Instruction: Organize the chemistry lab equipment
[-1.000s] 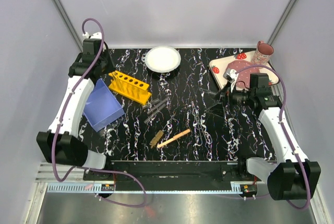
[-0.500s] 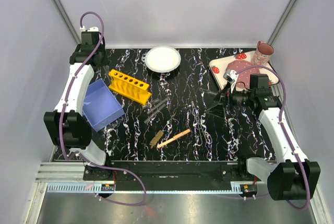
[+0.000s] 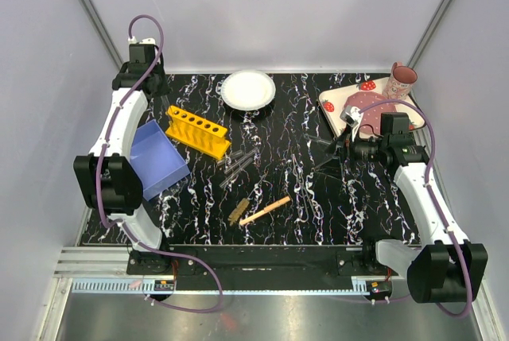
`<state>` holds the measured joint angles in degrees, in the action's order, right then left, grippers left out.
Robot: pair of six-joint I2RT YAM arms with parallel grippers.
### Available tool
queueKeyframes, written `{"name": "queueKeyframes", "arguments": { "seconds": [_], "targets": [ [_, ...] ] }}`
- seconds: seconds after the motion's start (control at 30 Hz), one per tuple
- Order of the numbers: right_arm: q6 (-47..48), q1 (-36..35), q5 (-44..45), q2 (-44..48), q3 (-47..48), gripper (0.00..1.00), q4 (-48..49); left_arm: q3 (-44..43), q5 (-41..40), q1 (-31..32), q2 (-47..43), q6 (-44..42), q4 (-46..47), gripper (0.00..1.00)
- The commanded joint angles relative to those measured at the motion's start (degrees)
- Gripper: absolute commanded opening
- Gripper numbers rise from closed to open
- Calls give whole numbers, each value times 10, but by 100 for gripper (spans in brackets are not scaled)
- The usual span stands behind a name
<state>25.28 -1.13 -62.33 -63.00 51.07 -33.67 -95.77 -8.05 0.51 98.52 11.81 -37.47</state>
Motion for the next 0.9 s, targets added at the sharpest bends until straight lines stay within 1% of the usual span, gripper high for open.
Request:
{"name": "queueKeyframes", "arguments": {
  "seconds": [0.0,0.7,0.87],
  "targets": [
    [9,5,-16,-4,0,100,14,-36,24,-4,-3,0,30,18],
    [11,8,-23,-7,0,100,11,-9,32,-4,12,-3,42,18],
    [12,8,-24,-7,2,100,10,12,32,-4,11,-4,48,18]
  ]
}}
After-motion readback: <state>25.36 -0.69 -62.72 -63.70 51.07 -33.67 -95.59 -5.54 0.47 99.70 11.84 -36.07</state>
